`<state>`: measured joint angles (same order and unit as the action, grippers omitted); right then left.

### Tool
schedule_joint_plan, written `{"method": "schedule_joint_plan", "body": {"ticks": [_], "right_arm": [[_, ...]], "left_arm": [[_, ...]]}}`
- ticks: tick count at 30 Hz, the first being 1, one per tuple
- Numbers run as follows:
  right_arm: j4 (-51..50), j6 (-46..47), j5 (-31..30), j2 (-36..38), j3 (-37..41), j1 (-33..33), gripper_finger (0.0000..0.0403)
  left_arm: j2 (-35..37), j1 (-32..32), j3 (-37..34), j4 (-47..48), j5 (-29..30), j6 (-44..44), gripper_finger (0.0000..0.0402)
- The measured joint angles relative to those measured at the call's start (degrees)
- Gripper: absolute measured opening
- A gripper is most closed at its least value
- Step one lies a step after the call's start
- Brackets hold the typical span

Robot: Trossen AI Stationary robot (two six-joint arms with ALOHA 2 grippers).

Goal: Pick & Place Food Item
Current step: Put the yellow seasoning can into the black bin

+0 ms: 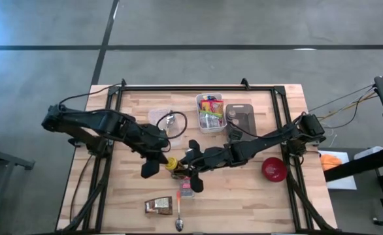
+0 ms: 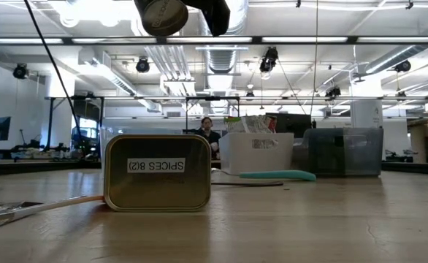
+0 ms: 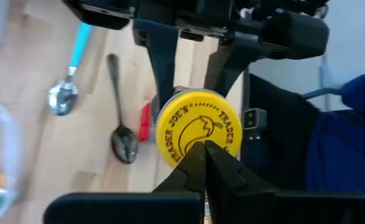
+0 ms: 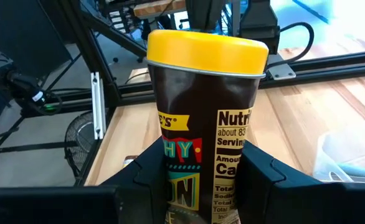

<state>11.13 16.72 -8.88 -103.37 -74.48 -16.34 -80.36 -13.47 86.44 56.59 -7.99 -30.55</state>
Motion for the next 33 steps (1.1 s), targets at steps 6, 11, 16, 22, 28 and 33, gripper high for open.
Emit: {"method": "schedule_joint_plan", "body": {"ticks": [6,11,16,22,28,33], "right_arm": [[-0.7,0.0,1.2,0.0,0.0,-0.1,0.0121],[-1.2,0.0,1.0,-0.3,0.2,0.1,0.0121],[-0.3,0.0,0.9,-0.2,0.2,0.0,0.0121],[1.3,0.3,-3.5,0.4,-0.2,0.0,0.0121],[-0.1,-0.6,-3.8,2.2,-0.1,-0.3,0.0121],[-2.0,-1.9,-6.5,5.0,-0.1,-0.6,0.0121]], "left_arm": [[0.1,-0.3,-5.3,-9.7,-6.8,-1.4,0.0],[0.1,-0.2,-7.0,-9.2,-6.6,-2.5,0.0],[0.3,-0.3,-5.6,-9.6,-6.5,-2.3,0.0],[3.1,-1.6,-2.3,-9.0,2.1,-1.2,0.0],[9.7,-11.5,-4.6,-8.4,24.4,0.6,0.0],[13.4,-22.0,-12.9,-14.5,44.9,0.7,0.0]]}}
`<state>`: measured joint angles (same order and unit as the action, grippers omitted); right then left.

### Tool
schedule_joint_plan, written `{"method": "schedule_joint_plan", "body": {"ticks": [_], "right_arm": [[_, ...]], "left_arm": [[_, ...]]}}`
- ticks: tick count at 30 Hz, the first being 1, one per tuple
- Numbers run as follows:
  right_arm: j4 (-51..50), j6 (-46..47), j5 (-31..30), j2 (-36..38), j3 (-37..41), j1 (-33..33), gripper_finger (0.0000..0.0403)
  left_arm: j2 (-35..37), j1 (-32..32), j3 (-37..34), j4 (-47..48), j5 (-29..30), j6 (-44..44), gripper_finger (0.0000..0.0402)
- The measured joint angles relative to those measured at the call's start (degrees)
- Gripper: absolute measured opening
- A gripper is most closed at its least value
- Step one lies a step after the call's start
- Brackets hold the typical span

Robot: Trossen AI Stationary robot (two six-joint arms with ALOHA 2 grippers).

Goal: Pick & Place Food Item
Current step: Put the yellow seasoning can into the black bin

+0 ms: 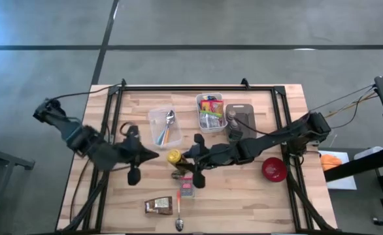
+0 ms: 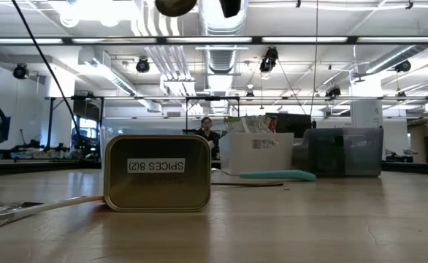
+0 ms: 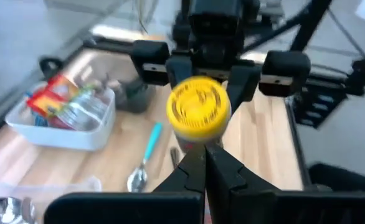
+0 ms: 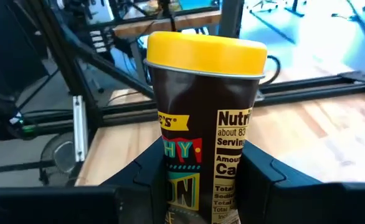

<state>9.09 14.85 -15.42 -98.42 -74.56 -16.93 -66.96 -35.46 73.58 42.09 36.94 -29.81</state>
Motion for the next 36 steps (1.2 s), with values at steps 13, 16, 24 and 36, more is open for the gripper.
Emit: {"method": "schedule_joint_plan", "body": {"ticks": [13,16,24,36], "right_arm": [[0.1,-0.1,0.0,2.6,0.0,-0.4,0.0121],[0.6,-0.3,-0.2,2.7,0.0,-0.5,0.0121],[3.8,-1.6,-0.2,2.7,0.1,-0.5,0.0121],[4.9,-1.8,1.1,2.6,0.1,-0.5,0.0121]], "left_arm": [[0.8,-1.6,-27.4,-49.1,4.0,13.9,0.0154],[0.4,-1.2,-29.7,-53.2,4.0,13.7,0.0214],[-3.4,1.9,-31.6,-60.7,4.2,13.6,0.0312],[-7.9,3.8,-31.6,-71.4,-2.8,20.7,0.033]]}}
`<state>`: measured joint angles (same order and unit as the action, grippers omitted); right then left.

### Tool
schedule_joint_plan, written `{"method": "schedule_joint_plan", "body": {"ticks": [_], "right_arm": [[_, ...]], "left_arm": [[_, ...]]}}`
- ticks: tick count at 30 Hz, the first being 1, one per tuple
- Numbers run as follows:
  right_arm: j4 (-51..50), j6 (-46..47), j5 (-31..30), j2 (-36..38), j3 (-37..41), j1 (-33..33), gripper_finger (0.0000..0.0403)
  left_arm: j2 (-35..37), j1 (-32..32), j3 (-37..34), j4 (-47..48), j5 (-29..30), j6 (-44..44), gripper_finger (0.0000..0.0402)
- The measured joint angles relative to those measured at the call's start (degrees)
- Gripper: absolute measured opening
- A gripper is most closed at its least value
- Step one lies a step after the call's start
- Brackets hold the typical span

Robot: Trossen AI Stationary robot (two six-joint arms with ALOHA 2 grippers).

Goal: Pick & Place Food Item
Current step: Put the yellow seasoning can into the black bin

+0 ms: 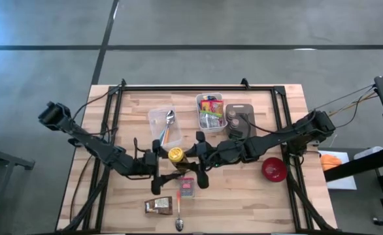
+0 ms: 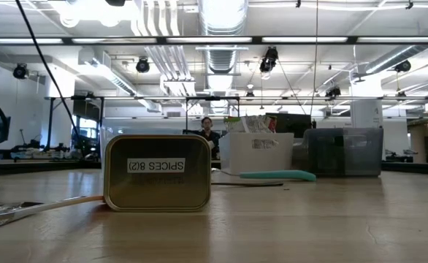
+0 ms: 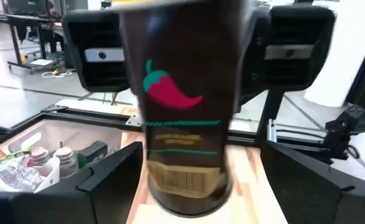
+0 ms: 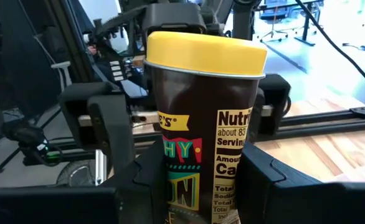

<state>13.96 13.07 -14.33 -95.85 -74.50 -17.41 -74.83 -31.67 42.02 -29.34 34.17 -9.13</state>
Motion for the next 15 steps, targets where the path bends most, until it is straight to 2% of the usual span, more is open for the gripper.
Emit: {"method": "schedule_joint_plan", "body": {"ticks": [4,7,15], "right_arm": [[0.9,0.0,1.1,-0.1,0.0,-0.2,0.0121],[2.5,-0.4,1.7,-0.8,0.0,-0.4,0.0121],[4.3,-1.2,4.1,-1.8,0.1,-0.3,0.0121]], "left_arm": [[-0.4,0.8,0.0,-0.4,-0.2,0.0,0.0324],[-0.4,1.4,0.0,-0.7,-0.7,0.0,0.0301],[-0.4,1.7,0.0,-0.8,-2.9,0.4,0.0175]]}}
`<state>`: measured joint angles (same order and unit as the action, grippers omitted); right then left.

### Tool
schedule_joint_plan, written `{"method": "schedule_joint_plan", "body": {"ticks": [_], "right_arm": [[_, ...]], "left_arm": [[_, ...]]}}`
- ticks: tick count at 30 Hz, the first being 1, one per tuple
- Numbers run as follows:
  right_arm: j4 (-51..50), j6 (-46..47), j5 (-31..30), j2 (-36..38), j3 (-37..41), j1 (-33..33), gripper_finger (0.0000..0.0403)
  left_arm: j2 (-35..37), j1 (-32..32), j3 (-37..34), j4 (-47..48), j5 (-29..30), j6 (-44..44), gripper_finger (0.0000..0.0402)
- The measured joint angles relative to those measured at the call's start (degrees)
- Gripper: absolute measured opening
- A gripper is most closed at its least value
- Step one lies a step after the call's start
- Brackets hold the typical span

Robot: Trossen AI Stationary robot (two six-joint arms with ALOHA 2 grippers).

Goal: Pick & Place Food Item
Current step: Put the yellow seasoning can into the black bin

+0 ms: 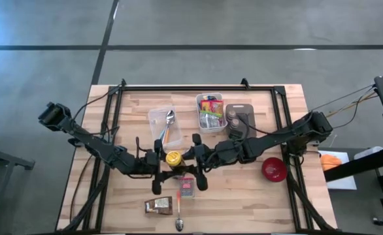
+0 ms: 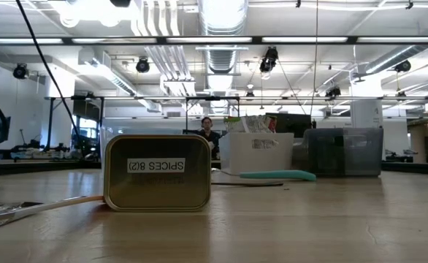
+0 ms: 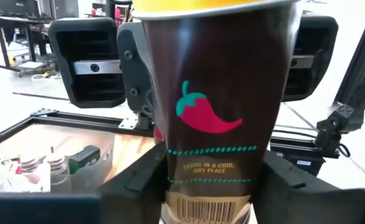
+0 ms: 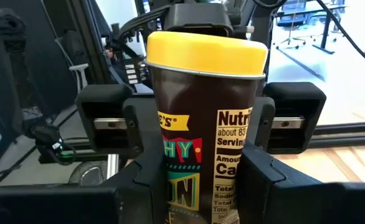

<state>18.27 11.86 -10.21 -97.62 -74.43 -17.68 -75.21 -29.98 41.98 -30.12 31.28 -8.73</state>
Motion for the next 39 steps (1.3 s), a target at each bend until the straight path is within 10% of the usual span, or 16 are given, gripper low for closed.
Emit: {"method": "schedule_joint_plan", "body": {"ticks": [16,30,39], "right_arm": [[-12.5,4.5,1.3,1.5,0.0,-0.1,0.0256],[-23.2,10.5,21.7,3.4,-0.1,4.0,0.0265],[-23.4,10.7,24.2,3.9,-0.1,5.5,0.0266]], "left_arm": [[0.1,0.0,1.4,15.5,-4.5,-11.6,0.0159],[0.1,0.1,5.2,28.7,-15.5,-16.1,0.0159],[0.1,2.3,5.4,30.4,-17.8,-19.7,0.0159]]}}
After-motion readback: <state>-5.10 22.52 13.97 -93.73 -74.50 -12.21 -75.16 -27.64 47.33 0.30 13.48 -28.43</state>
